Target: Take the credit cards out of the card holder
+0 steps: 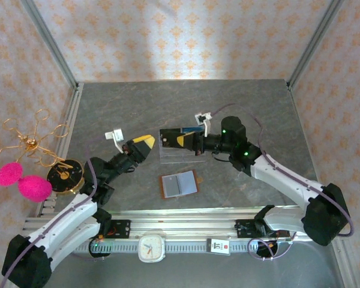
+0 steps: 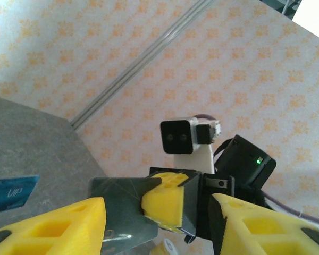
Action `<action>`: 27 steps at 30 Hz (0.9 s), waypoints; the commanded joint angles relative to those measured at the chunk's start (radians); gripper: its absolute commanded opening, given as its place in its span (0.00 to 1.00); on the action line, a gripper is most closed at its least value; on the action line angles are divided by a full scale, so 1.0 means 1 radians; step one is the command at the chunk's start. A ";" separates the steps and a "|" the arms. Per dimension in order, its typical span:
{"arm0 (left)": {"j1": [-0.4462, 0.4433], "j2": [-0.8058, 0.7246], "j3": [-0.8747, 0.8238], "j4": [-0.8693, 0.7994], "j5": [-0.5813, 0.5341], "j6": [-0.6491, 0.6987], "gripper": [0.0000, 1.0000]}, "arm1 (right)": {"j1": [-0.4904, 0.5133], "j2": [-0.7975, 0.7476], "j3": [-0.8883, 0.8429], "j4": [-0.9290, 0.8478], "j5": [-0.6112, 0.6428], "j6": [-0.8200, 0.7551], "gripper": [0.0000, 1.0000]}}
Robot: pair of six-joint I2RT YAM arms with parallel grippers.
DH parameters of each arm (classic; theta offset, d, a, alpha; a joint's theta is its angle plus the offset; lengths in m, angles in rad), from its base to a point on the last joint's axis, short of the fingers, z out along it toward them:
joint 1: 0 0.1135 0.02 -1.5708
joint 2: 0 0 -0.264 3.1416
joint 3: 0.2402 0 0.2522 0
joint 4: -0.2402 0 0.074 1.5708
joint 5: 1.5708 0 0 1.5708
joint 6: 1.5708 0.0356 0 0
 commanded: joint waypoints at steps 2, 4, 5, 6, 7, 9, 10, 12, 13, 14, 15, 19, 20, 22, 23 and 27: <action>0.035 0.032 0.013 0.009 0.273 -0.080 0.55 | 0.002 -0.003 0.072 -0.278 -0.131 -0.255 0.00; 0.034 0.045 0.044 -0.063 0.307 -0.043 0.56 | 0.002 0.011 0.079 -0.263 -0.190 -0.264 0.00; 0.033 0.044 0.064 -0.125 0.309 -0.007 0.55 | 0.002 0.012 0.079 -0.242 -0.219 -0.258 0.00; 0.034 0.041 0.078 -0.176 0.311 0.017 0.55 | 0.002 0.011 0.081 -0.224 -0.236 -0.252 0.00; 0.034 0.041 0.092 -0.218 0.315 0.037 0.54 | 0.003 0.011 0.085 -0.211 -0.253 -0.252 0.00; 0.034 0.049 0.116 -0.280 0.330 0.072 0.50 | 0.006 0.017 0.100 -0.205 -0.265 -0.258 0.00; 0.034 0.056 0.124 -0.299 0.339 0.082 0.49 | 0.007 0.026 0.111 -0.211 -0.265 -0.261 0.00; 0.032 0.064 0.129 -0.318 0.343 0.095 0.47 | 0.009 0.046 0.131 -0.222 -0.265 -0.270 0.00; 0.032 0.065 0.128 -0.315 0.345 0.096 0.44 | 0.010 0.057 0.140 -0.229 -0.244 -0.268 0.00; 0.031 0.067 0.127 -0.309 0.349 0.094 0.42 | 0.009 0.064 0.145 -0.231 -0.228 -0.266 0.00; 0.030 0.068 0.128 -0.309 0.349 0.094 0.39 | 0.010 0.070 0.149 -0.228 -0.215 -0.265 0.00; 0.017 0.075 0.135 -0.318 0.357 0.108 0.32 | 0.010 0.077 0.152 -0.178 -0.160 -0.218 0.00; 0.016 0.075 0.137 -0.324 0.354 0.113 0.29 | 0.010 0.079 0.156 -0.176 -0.149 -0.215 0.00; 0.015 0.072 0.142 -0.342 0.344 0.126 0.26 | 0.009 0.087 0.168 -0.182 -0.139 -0.217 0.00; 0.016 0.070 0.147 -0.356 0.338 0.140 0.25 | 0.009 0.092 0.174 -0.192 -0.145 -0.224 0.00; 0.015 0.070 0.156 -0.353 0.307 0.168 0.11 | 0.009 0.108 0.185 -0.219 -0.158 -0.237 0.00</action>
